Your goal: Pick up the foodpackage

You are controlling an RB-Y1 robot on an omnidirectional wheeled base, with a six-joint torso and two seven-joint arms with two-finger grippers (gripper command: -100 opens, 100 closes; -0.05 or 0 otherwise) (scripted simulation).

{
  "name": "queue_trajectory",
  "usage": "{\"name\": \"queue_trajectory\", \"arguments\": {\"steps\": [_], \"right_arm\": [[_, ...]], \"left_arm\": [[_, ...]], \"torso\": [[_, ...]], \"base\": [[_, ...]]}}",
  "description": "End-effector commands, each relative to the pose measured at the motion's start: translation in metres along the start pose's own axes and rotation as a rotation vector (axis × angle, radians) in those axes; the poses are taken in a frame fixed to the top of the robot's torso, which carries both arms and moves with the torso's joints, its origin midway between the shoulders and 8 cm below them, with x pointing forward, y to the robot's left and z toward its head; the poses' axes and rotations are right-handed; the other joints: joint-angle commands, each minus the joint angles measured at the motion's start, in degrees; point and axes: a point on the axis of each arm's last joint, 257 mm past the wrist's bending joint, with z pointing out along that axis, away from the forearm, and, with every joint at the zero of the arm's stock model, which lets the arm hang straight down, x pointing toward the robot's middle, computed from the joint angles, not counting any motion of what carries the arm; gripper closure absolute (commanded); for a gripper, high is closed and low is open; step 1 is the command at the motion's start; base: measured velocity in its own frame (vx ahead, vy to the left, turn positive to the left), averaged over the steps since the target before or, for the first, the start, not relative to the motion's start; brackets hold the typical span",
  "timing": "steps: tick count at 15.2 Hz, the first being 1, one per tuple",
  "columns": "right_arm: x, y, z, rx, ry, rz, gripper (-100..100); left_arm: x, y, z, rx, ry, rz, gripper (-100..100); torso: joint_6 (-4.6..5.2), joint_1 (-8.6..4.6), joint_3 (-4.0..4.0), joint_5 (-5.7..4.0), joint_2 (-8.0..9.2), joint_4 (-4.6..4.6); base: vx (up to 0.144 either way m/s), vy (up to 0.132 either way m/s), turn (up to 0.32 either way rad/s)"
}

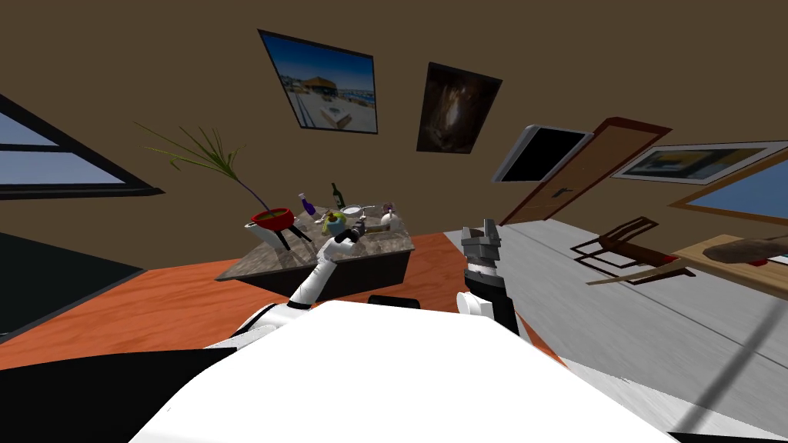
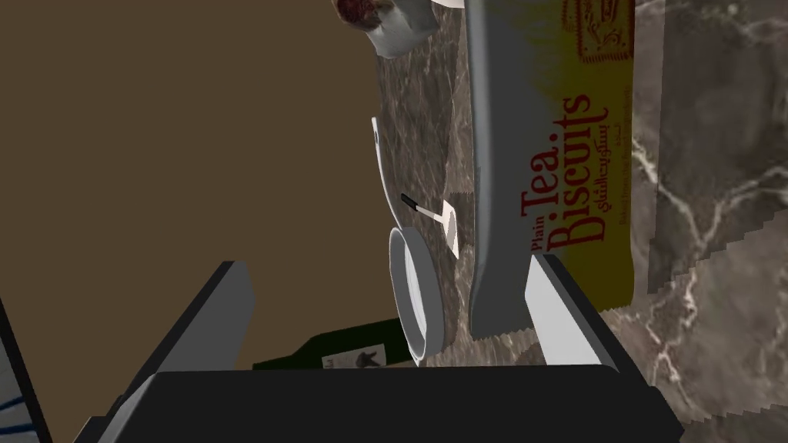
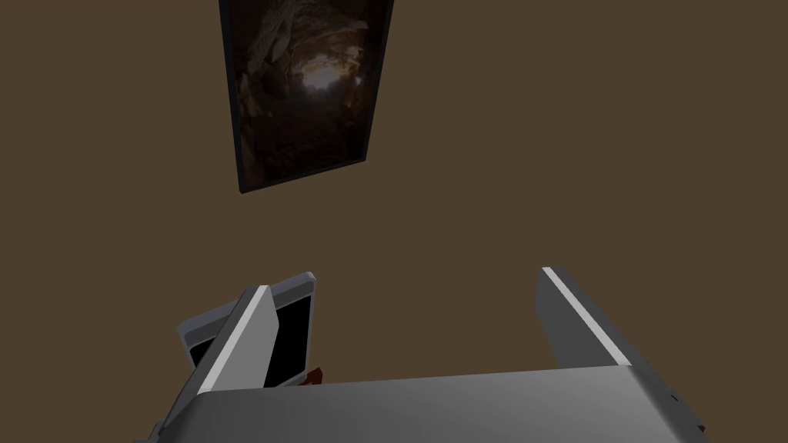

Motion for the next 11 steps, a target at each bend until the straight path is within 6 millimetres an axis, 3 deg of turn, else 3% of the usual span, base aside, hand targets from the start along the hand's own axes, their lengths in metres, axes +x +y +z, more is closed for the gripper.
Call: {"name": "queue_trajectory", "arguments": {"steps": [1, 10, 11], "right_arm": [[0.000, 0.000, 0.000, 0.000, 0.000, 0.000, 0], [0.000, 0.000, 0.000, 0.000, 0.000, 0.000, 0], [0.000, 0.000, 0.000, 0.000, 0.000, 0.000, 0]], "left_arm": [[-0.007, 0.004, 0.011, -0.050, -0.010, -0.006, -100], [-0.024, 0.031, 0.028, -0.226, -0.049, -0.020, -100], [-0.027, 0.026, 0.035, -0.246, -0.055, -0.028, -100]], "torso": [[0.00, 0.00, 0.00, 0.00, 0.00, 0.00], [0.01, -0.05, -0.01, -0.01, -0.03, 0.00], [0.00, -0.02, -0.01, -0.01, -0.03, -0.01]], "base": [[0.013, -0.034, 0.018], [0.013, -0.032, 0.009], [0.019, -0.035, 0.015]]}}
